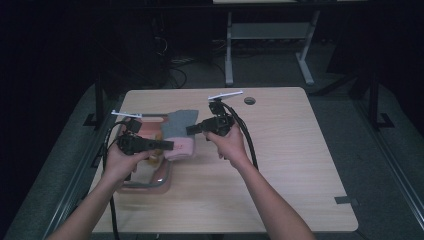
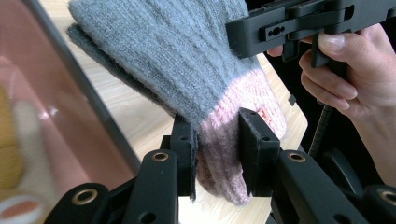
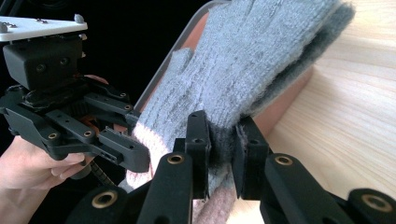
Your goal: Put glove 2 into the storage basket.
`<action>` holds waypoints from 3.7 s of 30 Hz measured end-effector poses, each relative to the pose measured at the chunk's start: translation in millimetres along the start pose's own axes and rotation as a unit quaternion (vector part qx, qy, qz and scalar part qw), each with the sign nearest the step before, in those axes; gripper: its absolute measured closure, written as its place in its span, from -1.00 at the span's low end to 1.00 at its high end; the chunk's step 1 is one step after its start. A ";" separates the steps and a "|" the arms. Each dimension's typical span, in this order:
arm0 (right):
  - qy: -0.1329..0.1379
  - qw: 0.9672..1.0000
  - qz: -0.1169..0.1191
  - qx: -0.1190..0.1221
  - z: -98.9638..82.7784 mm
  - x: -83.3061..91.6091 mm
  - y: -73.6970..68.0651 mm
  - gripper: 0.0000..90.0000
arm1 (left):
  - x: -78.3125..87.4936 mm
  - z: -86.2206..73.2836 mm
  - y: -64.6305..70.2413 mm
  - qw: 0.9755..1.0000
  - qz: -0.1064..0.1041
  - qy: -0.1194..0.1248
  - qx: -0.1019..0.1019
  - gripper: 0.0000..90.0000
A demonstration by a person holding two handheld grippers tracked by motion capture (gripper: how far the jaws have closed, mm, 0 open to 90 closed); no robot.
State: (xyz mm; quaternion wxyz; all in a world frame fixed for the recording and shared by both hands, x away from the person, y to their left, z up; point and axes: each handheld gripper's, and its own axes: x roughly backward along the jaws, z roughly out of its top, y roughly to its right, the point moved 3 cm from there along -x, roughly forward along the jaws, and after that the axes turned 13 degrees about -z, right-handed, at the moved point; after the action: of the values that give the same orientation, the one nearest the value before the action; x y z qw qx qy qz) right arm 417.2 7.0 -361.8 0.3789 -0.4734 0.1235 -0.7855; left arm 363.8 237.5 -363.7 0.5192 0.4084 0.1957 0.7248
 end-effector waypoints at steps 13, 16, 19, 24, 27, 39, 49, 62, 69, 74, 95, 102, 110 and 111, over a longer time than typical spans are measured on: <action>-0.010 1.000 0.020 0.008 8.1 -18.9 -16.6 0.74 | 23.4 -4.7 -7.6 1.000 0.013 0.005 0.005 0.55; -0.011 1.000 0.025 0.006 8.8 -23.9 -18.2 0.74 | 27.5 -5.6 -9.1 1.000 0.018 0.003 0.007 0.54; -0.013 0.999 0.031 0.004 9.4 -28.9 -19.9 0.74 | 32.2 -6.8 -10.6 1.000 0.023 0.002 0.006 0.55; -0.013 0.999 0.037 0.005 11.6 -36.9 -25.9 0.74 | 40.6 -8.2 -12.8 1.000 0.029 0.004 0.011 0.55; -0.012 0.999 0.042 0.006 12.7 -40.3 -28.6 0.74 | 45.3 -9.0 -14.6 0.999 0.031 0.004 0.012 0.54; -0.019 0.998 0.053 0.019 19.4 -53.5 -43.5 0.74 | 63.0 -13.1 -20.6 0.999 0.042 0.007 0.019 0.55; -0.029 0.998 0.057 0.024 19.9 -70.7 -50.9 0.74 | 74.5 -18.3 -28.0 0.998 0.059 -0.005 0.029 0.54; -0.055 0.997 0.051 0.027 14.0 -95.2 -53.4 0.74 | 79.0 -28.4 -38.9 0.996 0.081 -0.018 0.039 0.54; -0.072 0.996 0.038 0.034 10.7 -107.1 -52.5 0.73 | 78.4 -35.5 -45.9 0.994 0.097 -0.034 0.045 0.54; -0.087 0.995 0.023 0.044 7.6 -114.2 -53.9 0.72 | 77.3 -40.1 -50.1 0.992 0.107 -0.046 0.052 0.54; -0.085 0.991 -0.053 0.088 8.8 -111.0 -51.5 0.56 | 72.7 -54.9 -68.6 0.984 0.144 -0.078 0.075 0.44; -0.075 0.993 -0.046 0.083 11.3 -102.2 -48.7 0.52 | 75.3 -50.9 -65.8 0.982 0.159 -0.076 0.064 0.24; -0.059 0.994 -0.038 0.078 14.7 -83.2 -46.8 0.48 | 83.9 -37.5 -52.6 0.983 0.167 -0.047 0.059 0.10; -0.059 0.994 -0.038 0.078 14.7 -83.2 -46.8 0.48 | 83.9 -37.5 -52.6 0.983 0.167 -0.047 0.059 0.10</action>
State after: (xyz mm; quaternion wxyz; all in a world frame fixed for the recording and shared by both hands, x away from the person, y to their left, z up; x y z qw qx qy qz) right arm 429.1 100.6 -382.3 0.3915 -0.4925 0.0215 -0.7770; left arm 354.4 339.5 -390.4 0.3746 0.4987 0.1429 0.7685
